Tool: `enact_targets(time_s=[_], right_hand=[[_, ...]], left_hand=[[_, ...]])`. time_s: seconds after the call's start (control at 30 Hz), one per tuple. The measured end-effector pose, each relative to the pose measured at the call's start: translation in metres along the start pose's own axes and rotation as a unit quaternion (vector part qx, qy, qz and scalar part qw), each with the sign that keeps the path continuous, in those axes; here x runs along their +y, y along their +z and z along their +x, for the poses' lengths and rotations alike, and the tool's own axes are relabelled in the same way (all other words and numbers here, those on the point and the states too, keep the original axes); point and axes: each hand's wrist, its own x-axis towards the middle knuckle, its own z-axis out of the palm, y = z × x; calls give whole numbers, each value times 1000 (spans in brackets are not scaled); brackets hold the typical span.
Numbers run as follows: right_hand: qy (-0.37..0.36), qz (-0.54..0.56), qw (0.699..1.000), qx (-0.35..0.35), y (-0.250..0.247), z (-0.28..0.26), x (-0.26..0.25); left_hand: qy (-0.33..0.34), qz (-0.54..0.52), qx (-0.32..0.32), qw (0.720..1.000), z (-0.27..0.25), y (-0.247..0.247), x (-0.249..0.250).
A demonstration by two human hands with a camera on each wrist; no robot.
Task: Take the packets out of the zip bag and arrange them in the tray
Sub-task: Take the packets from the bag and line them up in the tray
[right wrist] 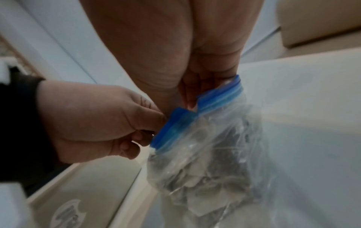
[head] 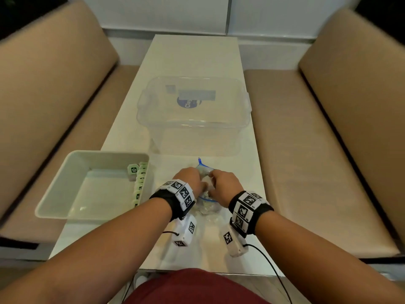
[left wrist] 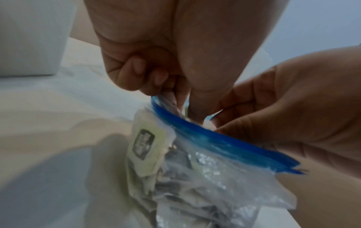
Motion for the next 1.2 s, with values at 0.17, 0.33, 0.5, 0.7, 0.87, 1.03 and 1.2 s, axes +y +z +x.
enact_targets(time_s=[0.17, 0.33, 0.5, 0.7, 0.87, 1.03, 1.2], right_hand=[[3, 115, 993, 17, 0, -1, -1], [-34, 183, 982, 30, -12, -5, 4], [-54, 214, 973, 59, -19, -9, 8], [-73, 208, 972, 79, -24, -14, 12], [-92, 234, 968, 12, -28, -17, 10], [-18, 278, 960, 13, -37, -16, 26], [9, 301, 953, 22, -40, -17, 43]], left_hand=[[38, -33, 28, 998, -9, -7, -4], [111, -20, 93, 989, -23, -15, -6], [154, -119, 126, 973, -27, -22, -6], [165, -142, 150, 964, -29, -33, 9], [181, -213, 157, 947, -33, -38, 26], [150, -150, 104, 972, -26, -33, 22], [149, 98, -22, 984, -20, -11, 11]])
